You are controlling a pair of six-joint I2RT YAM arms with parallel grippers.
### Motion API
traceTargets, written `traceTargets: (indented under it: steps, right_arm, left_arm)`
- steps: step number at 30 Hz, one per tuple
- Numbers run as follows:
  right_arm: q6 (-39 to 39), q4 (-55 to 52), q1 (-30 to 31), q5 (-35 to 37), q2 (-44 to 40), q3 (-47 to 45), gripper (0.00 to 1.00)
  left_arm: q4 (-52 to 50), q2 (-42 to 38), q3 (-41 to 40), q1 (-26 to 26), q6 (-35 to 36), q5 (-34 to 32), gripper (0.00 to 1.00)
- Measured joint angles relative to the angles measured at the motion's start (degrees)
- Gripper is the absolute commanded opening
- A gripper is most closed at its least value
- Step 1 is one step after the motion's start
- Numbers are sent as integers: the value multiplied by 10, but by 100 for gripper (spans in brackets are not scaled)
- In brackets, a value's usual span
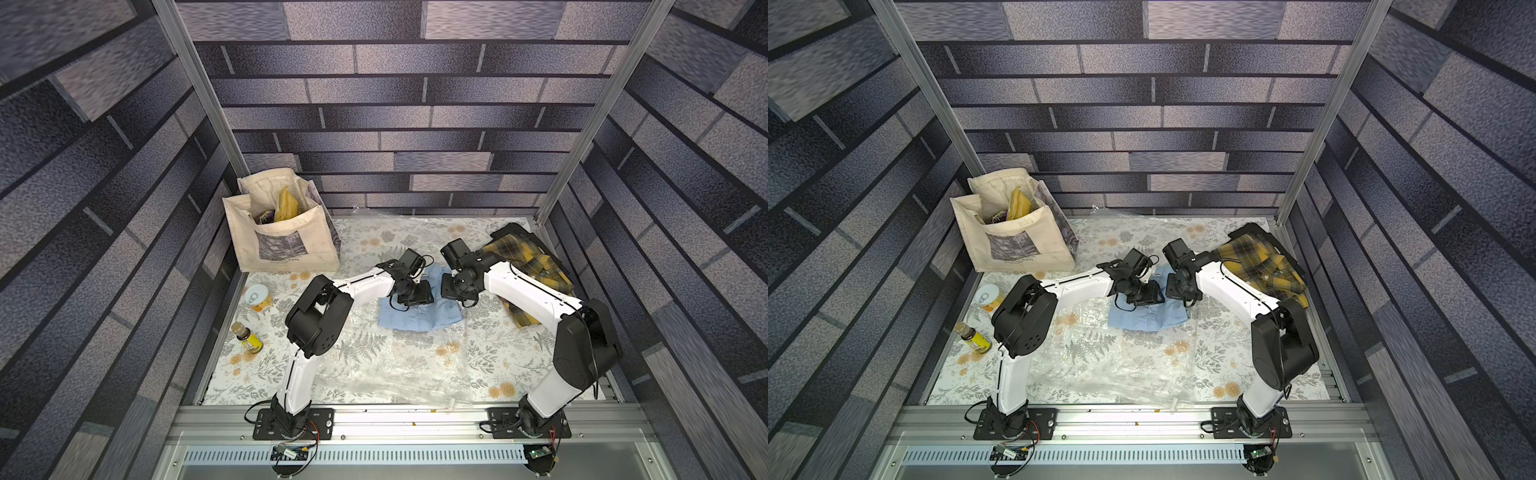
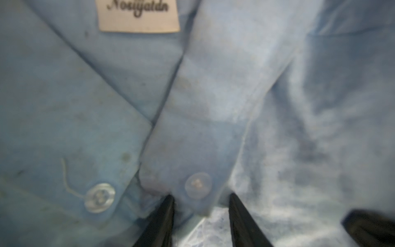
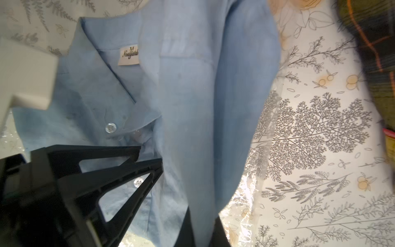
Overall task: Place the folded shirt into the vacuum bag
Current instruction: Pick up the shirt in the vacuum bag.
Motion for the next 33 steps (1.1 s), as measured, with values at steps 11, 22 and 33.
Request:
traceTargets:
  steps: [11, 22, 33]
  right_arm:
    - [-26, -51, 12, 56, 24, 38, 1]
    - [-37, -79, 31, 67, 62, 116, 1]
    - [-2, -70, 97, 54, 142, 200, 0]
  left_arm:
    - [22, -56, -61, 52, -18, 33, 45]
    - [49, -96, -132, 78, -35, 15, 44]
    - [114, -70, -140, 60, -69, 18, 44]
